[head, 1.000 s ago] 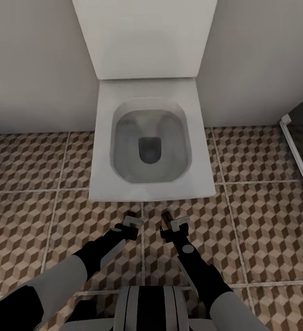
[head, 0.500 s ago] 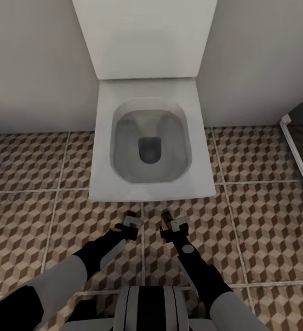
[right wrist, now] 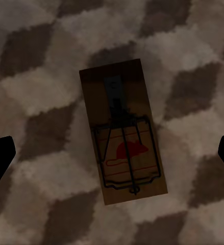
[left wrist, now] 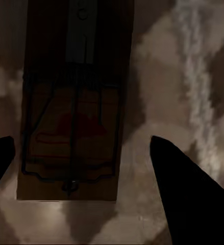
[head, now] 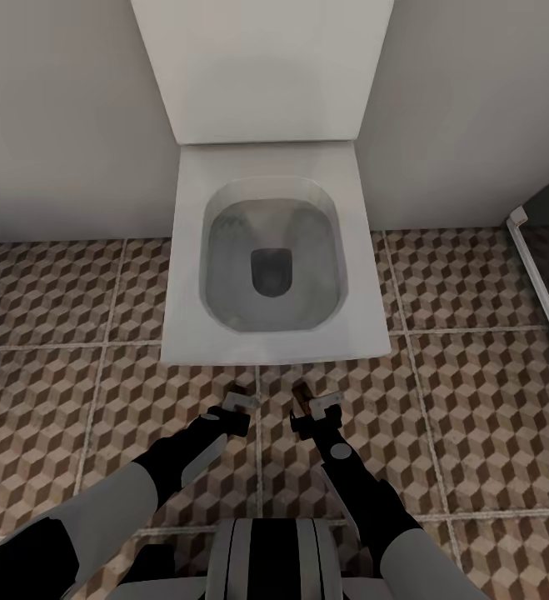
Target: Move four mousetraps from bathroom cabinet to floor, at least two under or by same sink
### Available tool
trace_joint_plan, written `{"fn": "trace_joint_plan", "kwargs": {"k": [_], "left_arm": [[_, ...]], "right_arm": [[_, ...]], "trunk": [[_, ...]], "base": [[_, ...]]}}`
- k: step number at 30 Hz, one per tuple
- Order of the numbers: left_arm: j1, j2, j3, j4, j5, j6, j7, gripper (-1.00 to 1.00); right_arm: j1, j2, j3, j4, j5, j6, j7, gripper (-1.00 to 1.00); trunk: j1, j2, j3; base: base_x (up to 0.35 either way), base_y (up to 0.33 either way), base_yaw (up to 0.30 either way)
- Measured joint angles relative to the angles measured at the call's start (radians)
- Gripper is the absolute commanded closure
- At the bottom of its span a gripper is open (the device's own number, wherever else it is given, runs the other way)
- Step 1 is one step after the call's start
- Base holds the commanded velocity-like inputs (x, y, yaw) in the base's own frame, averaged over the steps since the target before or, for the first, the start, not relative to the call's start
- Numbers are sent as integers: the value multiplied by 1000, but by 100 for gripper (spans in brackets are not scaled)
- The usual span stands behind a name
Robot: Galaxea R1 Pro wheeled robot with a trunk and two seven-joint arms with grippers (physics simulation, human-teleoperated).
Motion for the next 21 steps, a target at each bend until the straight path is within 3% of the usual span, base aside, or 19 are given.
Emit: {"fn": "trace_joint_plan", "kwargs": {"k": [21], "left_arm": [[0,0,0,0,0,0,-1,-100]], "right_arm": [[0,0,0,-1,0,0,0,-100]], "trunk": [[0,0,0]], "base": [[0,0,0]]}}
